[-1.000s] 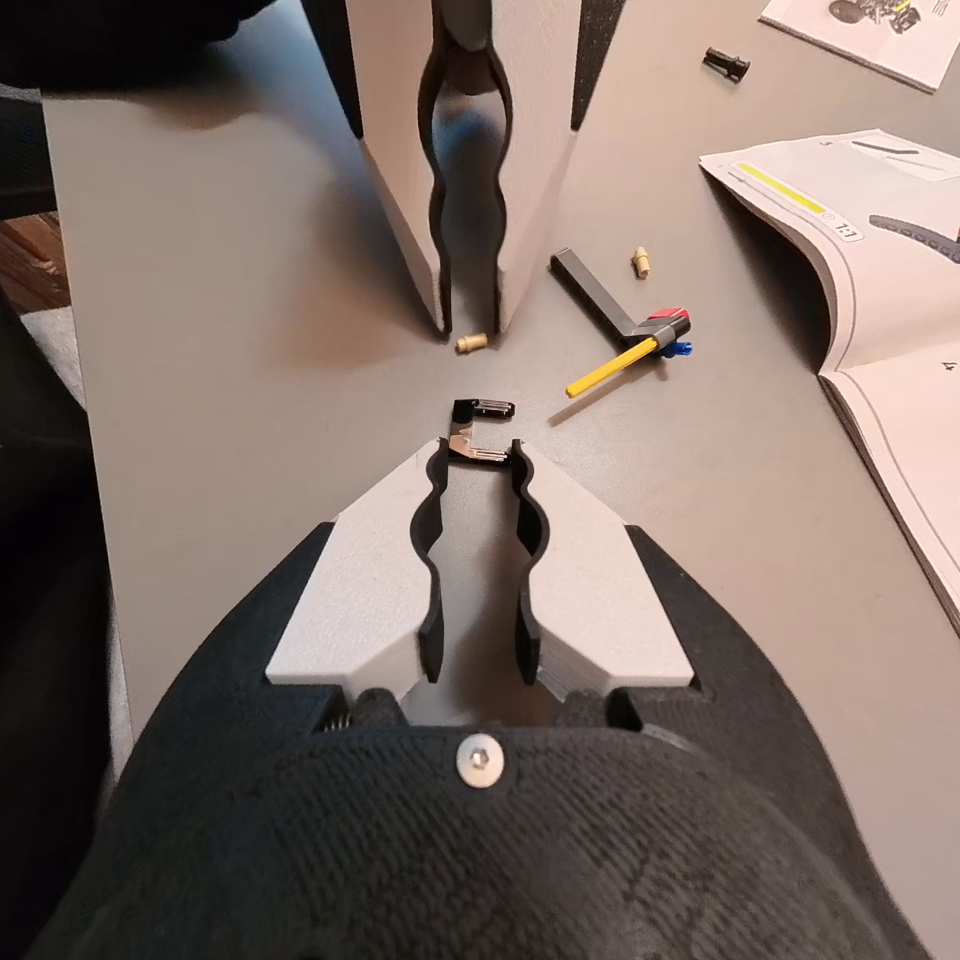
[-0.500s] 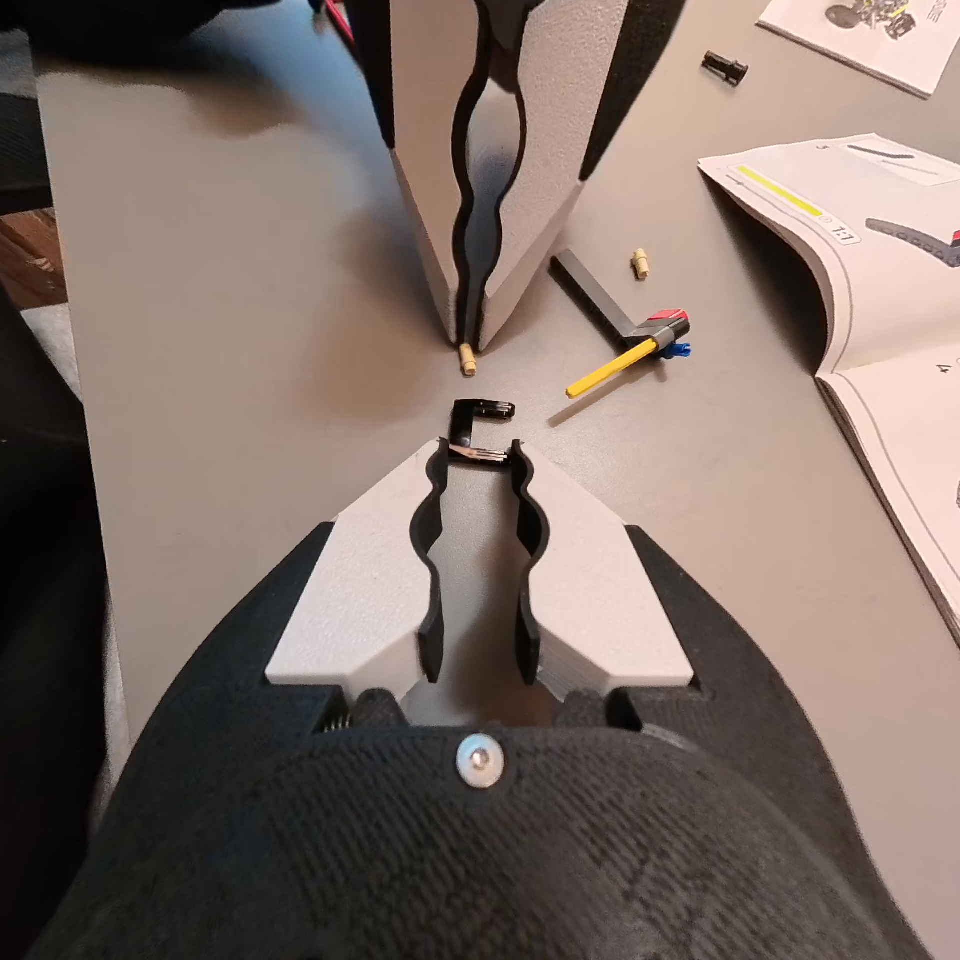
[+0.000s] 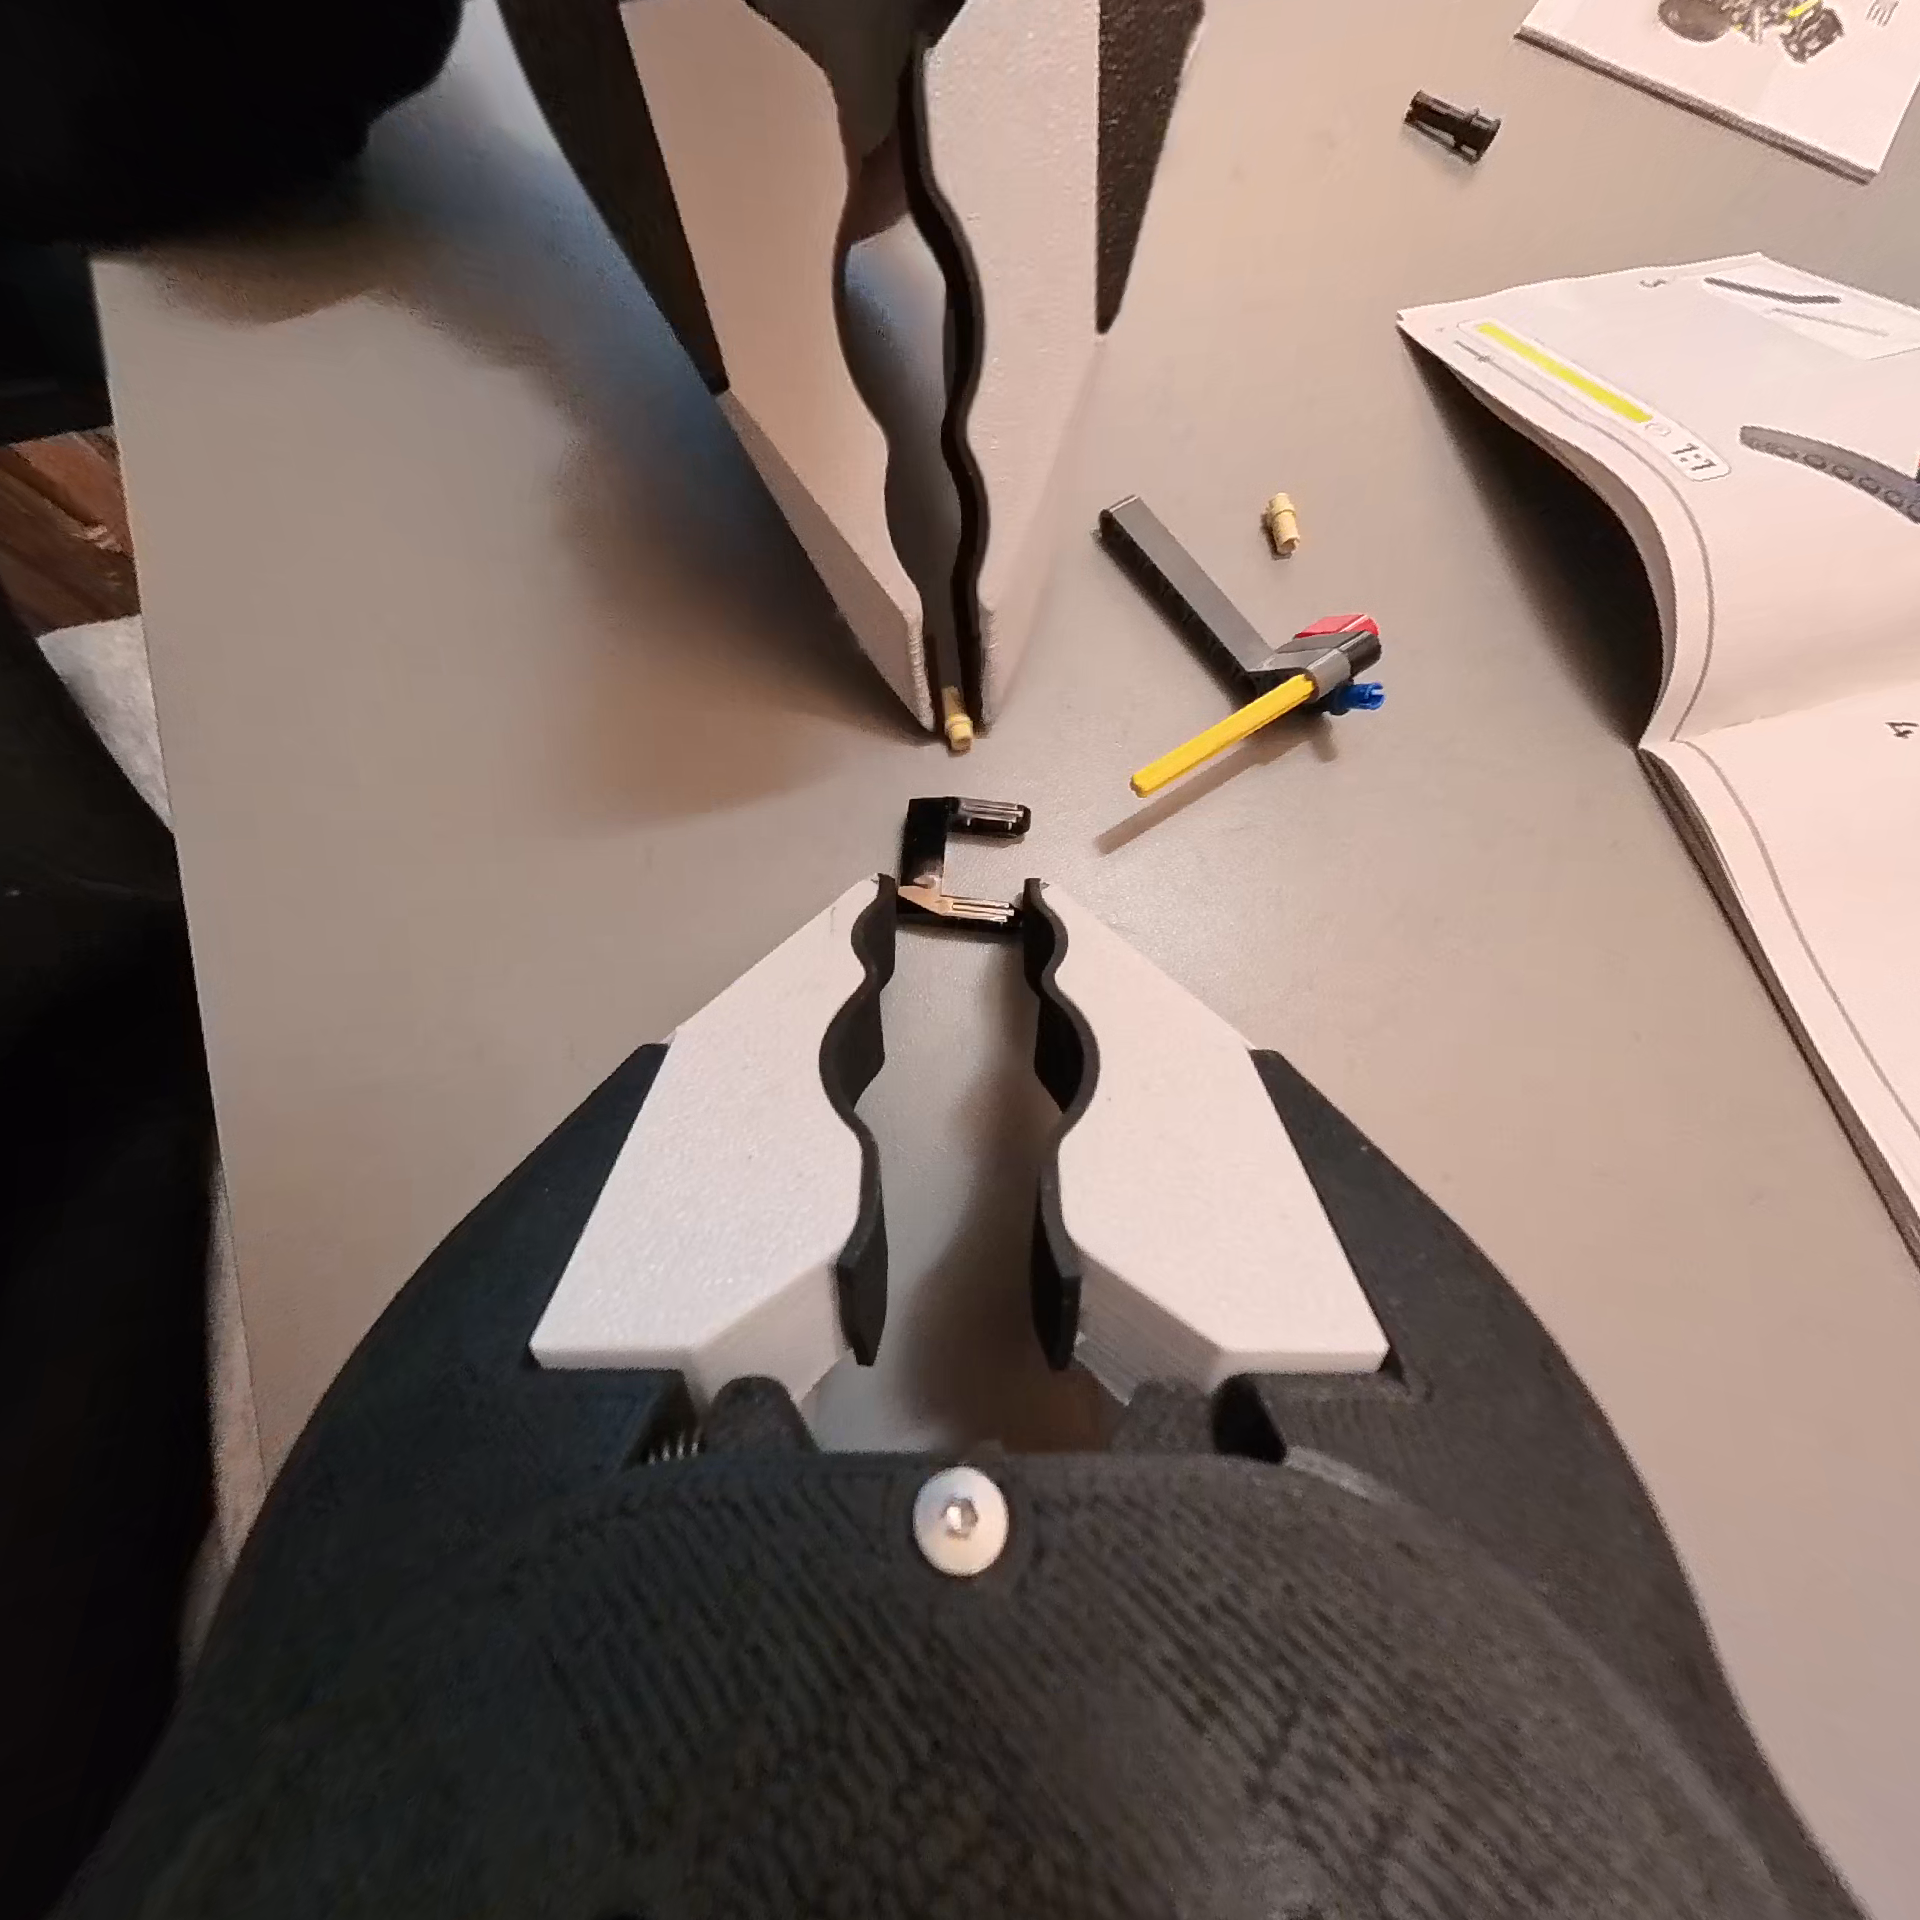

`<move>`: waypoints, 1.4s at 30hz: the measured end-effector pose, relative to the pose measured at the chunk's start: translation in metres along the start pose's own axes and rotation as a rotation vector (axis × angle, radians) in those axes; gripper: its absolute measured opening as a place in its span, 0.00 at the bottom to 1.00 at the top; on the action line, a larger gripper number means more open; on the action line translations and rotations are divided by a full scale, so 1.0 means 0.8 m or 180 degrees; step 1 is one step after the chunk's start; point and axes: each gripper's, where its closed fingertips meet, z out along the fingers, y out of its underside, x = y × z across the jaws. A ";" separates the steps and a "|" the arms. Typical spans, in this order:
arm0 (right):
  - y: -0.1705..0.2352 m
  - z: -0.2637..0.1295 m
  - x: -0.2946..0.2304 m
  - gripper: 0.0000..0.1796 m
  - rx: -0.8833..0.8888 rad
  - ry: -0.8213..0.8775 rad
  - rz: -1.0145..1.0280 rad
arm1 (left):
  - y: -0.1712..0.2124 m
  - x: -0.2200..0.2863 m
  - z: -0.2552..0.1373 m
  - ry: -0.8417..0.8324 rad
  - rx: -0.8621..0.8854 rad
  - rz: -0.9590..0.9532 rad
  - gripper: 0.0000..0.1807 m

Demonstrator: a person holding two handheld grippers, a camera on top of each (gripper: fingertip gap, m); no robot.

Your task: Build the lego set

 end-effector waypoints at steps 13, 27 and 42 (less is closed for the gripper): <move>-0.001 0.001 -0.001 0.12 -0.0002 -0.0237 -0.0045 | -0.008 0.009 0.006 -0.0007 0.0145 0.0301 0.01; -0.001 0.001 -0.006 0.12 0.0005 -0.0469 -0.0269 | -0.011 0.007 0.009 -0.0013 0.0180 0.0171 0.01; -0.005 0.005 -0.015 0.05 0.0031 -0.0573 -0.0497 | -0.012 0.001 0.011 0.0020 0.0194 0.0190 0.01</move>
